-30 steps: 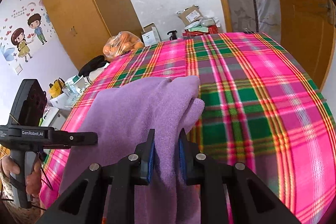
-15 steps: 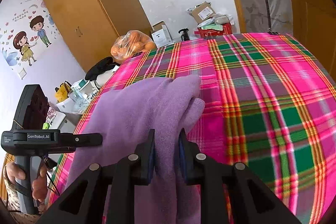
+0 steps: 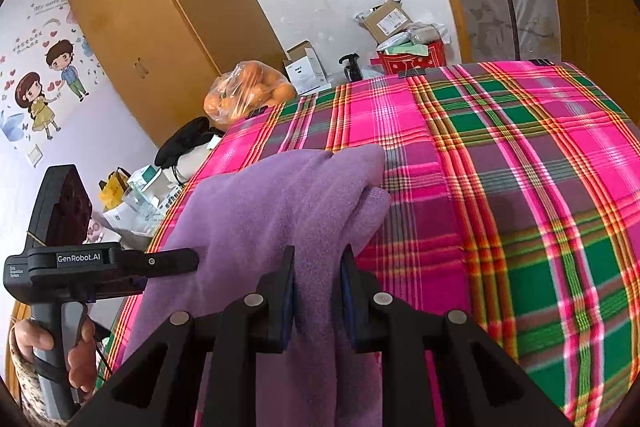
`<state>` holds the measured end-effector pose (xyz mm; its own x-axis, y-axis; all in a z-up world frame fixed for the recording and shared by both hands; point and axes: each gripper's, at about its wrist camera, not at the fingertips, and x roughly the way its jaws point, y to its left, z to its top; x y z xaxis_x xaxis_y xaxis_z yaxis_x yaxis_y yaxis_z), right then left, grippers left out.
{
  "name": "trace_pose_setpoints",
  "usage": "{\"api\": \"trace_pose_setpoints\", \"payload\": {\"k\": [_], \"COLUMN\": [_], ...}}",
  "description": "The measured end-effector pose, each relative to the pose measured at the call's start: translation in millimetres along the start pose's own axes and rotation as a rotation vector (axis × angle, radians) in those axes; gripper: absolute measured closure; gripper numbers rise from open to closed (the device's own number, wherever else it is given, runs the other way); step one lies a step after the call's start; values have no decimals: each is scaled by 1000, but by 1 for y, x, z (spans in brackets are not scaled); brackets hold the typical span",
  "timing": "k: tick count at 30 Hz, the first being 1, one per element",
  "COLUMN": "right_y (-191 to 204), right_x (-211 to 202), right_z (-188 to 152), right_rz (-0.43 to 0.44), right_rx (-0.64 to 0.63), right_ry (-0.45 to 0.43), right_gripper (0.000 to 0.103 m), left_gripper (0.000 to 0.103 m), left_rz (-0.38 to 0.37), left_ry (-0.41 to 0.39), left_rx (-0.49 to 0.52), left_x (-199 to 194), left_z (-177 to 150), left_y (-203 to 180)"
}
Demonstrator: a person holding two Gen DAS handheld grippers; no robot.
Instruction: Fold clothes
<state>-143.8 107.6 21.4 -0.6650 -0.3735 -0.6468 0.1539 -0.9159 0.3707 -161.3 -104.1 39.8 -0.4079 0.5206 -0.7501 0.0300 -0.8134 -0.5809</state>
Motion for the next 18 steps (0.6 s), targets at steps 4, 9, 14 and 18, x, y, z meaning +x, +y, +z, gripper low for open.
{"api": "trace_pose_setpoints", "payload": {"k": [4,9,14,18], "right_y": [-4,-13,-19,-22], "right_x": [10,19,26,25], "right_z": [0,-5,-8,-10], "right_rz": [-12,-41,-51,-43], "right_rx": [2,2,6,7], "right_ry": [-1,14,31,40], "right_gripper": [82,81,77,75], "left_gripper": [61,59,53,48], "left_rz": [10,16,25,25], "left_ry": [-11,-13,-13,-3], "left_rx": [2,-2,6,-10], "left_x": [7,13,15,13], "left_z": [8,8,6,1], "left_y": [4,10,11,18]}}
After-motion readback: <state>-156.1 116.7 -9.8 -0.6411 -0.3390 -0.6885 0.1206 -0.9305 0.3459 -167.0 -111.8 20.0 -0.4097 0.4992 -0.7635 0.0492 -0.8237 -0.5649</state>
